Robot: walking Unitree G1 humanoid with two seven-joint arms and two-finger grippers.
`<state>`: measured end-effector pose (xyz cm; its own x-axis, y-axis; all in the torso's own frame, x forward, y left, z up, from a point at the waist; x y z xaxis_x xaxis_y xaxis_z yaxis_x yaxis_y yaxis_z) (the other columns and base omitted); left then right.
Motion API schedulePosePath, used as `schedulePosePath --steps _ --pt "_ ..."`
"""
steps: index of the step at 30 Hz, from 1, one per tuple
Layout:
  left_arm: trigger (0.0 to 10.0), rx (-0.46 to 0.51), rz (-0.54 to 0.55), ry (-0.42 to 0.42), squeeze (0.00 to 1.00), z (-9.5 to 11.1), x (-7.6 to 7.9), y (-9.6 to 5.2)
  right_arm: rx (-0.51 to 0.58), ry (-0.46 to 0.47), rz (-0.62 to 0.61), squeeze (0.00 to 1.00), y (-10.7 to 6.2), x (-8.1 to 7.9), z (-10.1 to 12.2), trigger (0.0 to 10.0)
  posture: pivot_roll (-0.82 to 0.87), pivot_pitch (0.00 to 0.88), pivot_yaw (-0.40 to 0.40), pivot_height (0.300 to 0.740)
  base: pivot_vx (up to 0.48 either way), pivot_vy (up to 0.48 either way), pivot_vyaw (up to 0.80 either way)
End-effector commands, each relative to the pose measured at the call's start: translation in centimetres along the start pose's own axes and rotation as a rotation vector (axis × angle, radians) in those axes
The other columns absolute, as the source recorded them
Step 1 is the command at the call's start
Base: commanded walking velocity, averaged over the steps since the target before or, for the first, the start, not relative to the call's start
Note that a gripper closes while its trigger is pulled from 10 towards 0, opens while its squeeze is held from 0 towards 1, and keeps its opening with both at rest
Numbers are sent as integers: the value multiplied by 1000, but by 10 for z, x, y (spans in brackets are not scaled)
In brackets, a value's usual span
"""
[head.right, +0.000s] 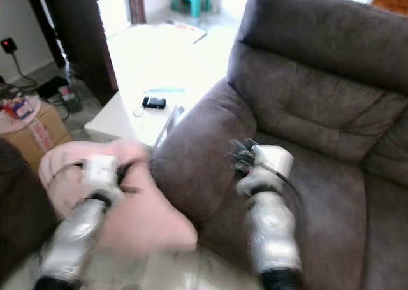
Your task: Move the pillow to the sofa from floor
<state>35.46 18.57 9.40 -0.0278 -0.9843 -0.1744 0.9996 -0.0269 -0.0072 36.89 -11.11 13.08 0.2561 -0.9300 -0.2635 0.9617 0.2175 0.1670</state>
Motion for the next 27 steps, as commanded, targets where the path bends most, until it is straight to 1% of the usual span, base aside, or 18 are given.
schedulePosePath --steps 1,7,9,15,21,27 --pt "10000 143 -60 -21 0 41 23 8 -55 -6 -93 0 -15 30 -14 10000 96 0 -59 740 0 0 0" --pt "10000 139 -93 -22 0 41 28 8 -53 -4 -93 0 -14 30 -16 10000 99 0 -54 740 0 0 0" --pt "10000 132 -129 -31 0 41 34 8 -54 -5 -93 0 -14 30 -16 10000 100 0 -53 740 0 0 0" --pt "10000 136 -181 -35 0 44 44 7 -67 -9 -84 0 -13 30 -19 10000 105 0 -52 740 0 0 0" --pt "10000 126 -180 -25 0 43 43 7 -67 -12 -88 0 -14 33 -18 10000 107 0 -54 740 0 0 0" --pt "10000 140 -200 -58 0 46 48 6 -64 -15 -90 0 -13 35 -17 10000 109 0 -60 740 0 0 0"
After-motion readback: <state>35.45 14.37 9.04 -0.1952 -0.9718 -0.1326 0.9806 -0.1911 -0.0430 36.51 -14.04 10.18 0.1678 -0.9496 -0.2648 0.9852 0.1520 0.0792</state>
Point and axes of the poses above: a point about 5 cm out from each wrist's last joint towards the gripper, its own y axis pointing out of the wrist towards the gripper, its own z axis along the axis of the wrist's last joint, x = y × z, the point moved 6 cm from there along y, pointing out of the wrist towards the gripper, and after that the axes turned 7 degrees about y, right-handed, at the moved point
